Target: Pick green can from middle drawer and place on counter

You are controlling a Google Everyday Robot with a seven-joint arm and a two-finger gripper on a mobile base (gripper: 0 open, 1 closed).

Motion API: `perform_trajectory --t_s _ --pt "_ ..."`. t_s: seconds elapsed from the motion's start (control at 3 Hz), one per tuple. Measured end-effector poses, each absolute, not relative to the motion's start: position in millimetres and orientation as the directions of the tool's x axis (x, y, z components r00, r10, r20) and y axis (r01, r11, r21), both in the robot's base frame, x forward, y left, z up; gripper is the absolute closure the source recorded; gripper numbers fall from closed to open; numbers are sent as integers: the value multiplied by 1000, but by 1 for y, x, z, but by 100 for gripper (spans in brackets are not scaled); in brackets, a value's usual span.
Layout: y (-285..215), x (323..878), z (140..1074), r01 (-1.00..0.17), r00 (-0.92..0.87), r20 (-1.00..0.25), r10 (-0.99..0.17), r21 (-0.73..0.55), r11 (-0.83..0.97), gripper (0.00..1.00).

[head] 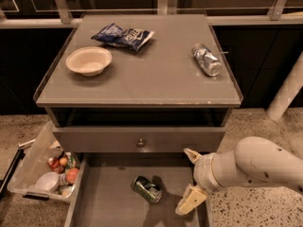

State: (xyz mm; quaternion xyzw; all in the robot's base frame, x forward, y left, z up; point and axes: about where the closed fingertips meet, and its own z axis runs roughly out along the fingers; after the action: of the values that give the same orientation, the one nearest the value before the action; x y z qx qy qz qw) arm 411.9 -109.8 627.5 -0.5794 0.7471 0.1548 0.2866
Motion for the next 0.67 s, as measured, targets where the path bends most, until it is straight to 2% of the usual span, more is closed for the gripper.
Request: perform_trajectory --t_s 0.67 --pt "-78 426 566 -957 -143 -670 -729 -96 275 0"
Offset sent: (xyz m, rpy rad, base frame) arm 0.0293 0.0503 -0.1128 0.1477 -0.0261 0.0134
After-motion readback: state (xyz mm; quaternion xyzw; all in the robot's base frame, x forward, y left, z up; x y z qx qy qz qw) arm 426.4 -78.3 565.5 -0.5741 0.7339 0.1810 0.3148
